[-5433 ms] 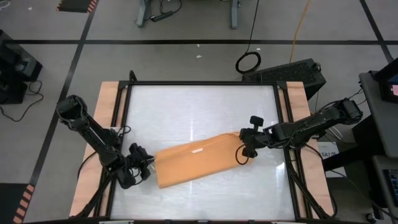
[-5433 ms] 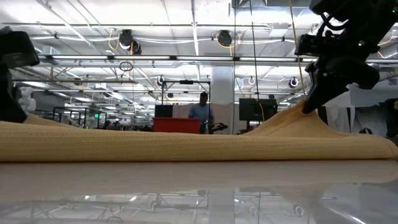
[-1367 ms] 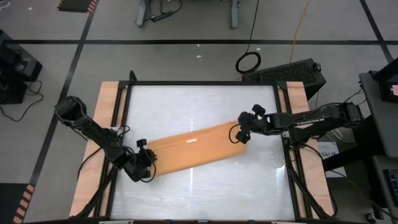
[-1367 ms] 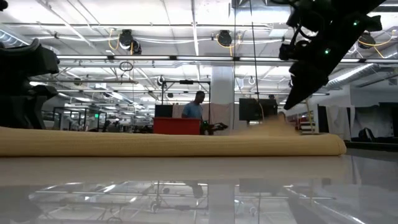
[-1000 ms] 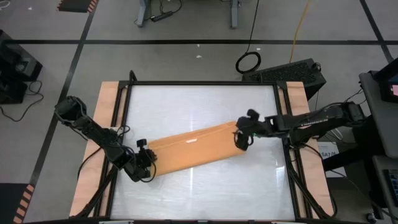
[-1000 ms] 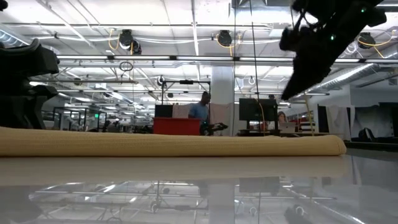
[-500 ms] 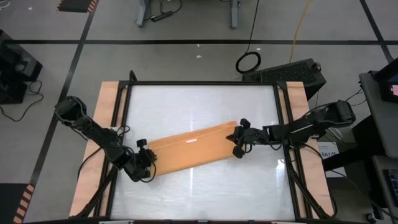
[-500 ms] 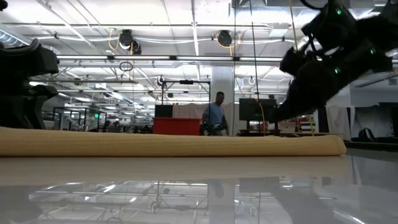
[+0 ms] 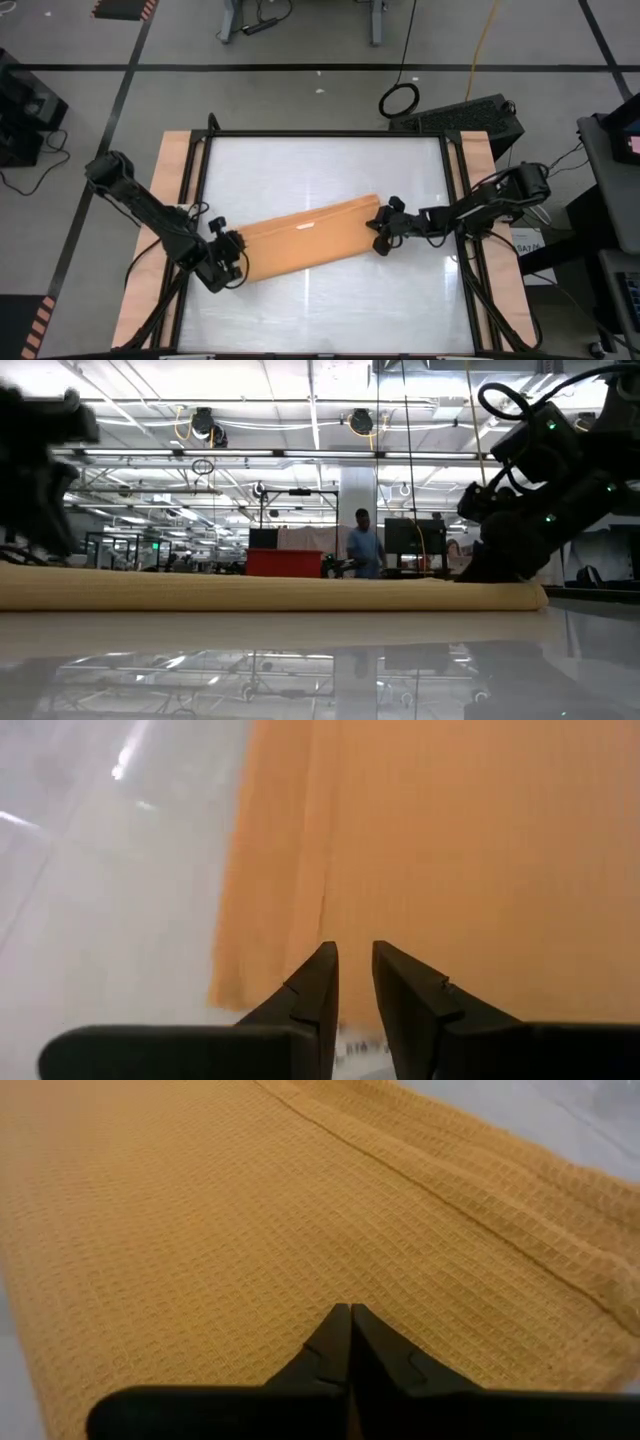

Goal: Roll towel
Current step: Roll the yellow towel

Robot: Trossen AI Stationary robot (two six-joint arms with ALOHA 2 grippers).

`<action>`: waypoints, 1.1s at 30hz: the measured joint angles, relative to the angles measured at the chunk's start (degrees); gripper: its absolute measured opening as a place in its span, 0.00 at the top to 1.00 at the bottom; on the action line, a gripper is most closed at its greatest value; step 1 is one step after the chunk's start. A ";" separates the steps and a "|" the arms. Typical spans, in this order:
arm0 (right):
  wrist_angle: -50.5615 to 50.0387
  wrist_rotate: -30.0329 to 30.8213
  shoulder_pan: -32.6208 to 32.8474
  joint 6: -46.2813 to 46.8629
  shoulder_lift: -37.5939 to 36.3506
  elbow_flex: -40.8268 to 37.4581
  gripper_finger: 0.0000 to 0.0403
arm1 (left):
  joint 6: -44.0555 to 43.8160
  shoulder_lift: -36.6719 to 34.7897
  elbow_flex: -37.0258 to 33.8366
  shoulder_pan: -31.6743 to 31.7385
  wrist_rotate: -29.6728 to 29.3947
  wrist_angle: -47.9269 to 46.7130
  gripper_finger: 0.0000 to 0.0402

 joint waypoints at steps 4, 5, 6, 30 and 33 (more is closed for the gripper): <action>2.30 0.56 1.16 -1.16 -1.43 -0.17 1.00 | 5.09 0.03 0.79 0.01 -11.54 10.95 0.82; 2.75 0.29 1.38 -1.76 -2.18 -0.18 1.00 | 8.33 0.56 0.19 0.16 -13.13 16.49 0.82; 3.24 0.07 1.57 -2.45 -3.26 -0.04 1.00 | 11.91 1.38 -0.59 0.40 -13.46 22.24 0.82; 14.47 -9.52 -12.44 -22.83 -0.15 1.36 1.00 | 50.05 40.71 12.63 29.11 17.60 93.75 0.82; 14.14 -9.79 -13.29 -22.85 1.04 1.36 1.00 | 50.07 46.19 17.82 30.45 22.44 93.92 0.82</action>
